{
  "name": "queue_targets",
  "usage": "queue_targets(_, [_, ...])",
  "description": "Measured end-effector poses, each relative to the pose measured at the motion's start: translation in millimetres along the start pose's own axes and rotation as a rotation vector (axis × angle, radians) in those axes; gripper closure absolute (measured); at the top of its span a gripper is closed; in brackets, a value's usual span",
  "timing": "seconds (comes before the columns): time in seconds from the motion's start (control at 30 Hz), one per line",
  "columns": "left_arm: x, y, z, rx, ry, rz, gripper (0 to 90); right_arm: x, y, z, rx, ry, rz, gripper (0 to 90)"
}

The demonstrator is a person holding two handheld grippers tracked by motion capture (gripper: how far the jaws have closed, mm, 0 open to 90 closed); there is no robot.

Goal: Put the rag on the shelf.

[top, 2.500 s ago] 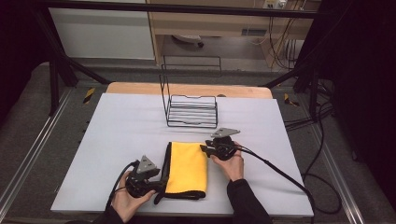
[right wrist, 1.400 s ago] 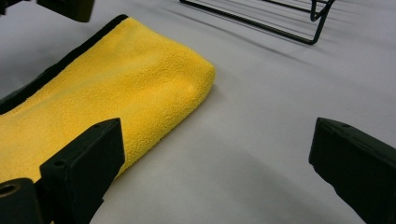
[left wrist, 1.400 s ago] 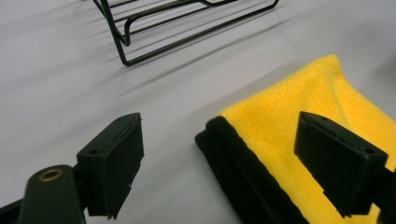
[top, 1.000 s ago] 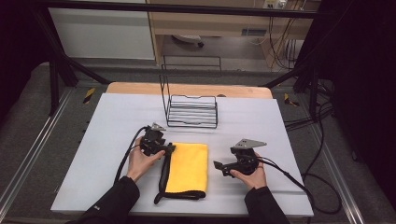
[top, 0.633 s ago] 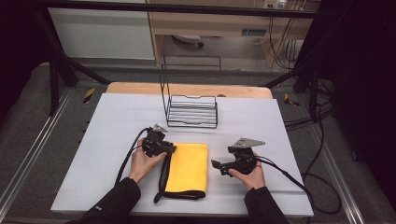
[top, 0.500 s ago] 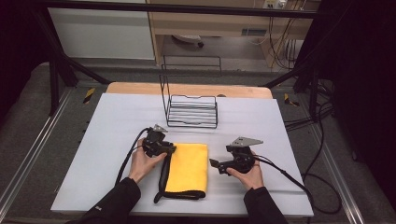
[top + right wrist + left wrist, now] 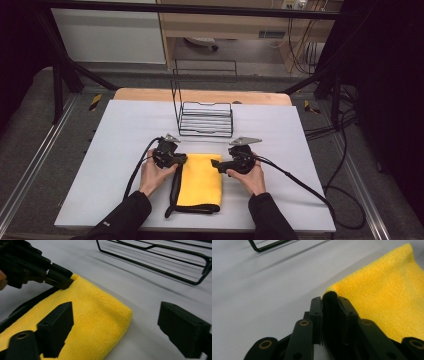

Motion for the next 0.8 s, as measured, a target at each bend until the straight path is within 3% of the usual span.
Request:
queue_targets(0.1, [-0.2,0.6,0.4,-0.004,-0.003,0.005,74.9,-9.8,-8.1,0.6,-0.055,0.011,0.027,30.2])
queue_targets(0.23, [-0.7,0.6,0.6,-0.005,-0.009,0.005,74.6,-17.3,-17.1,5.9,-0.046,0.051,0.070,45.7])
queue_targets(0.53, [-0.9,1.3,1.1,-0.002,-0.013,0.013,74.0,-22.8,-12.5,12.8,-0.086,0.097,0.020,68.2])
queue_targets(0.8, [-0.7,1.9,1.1,0.006,-0.020,0.028,76.0,-22.7,-9.7,13.4,-0.123,0.117,-0.008,80.4])
Point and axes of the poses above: each handheld gripper's, and its own axes: x roughly backward along the jaws, z roughly out of its underside, y roughly to its left, the point moved 8 cm from there along -x, roughly forward along the jaws, and after that the axes turned 7 degrees about -x, right-handed, at the moved point
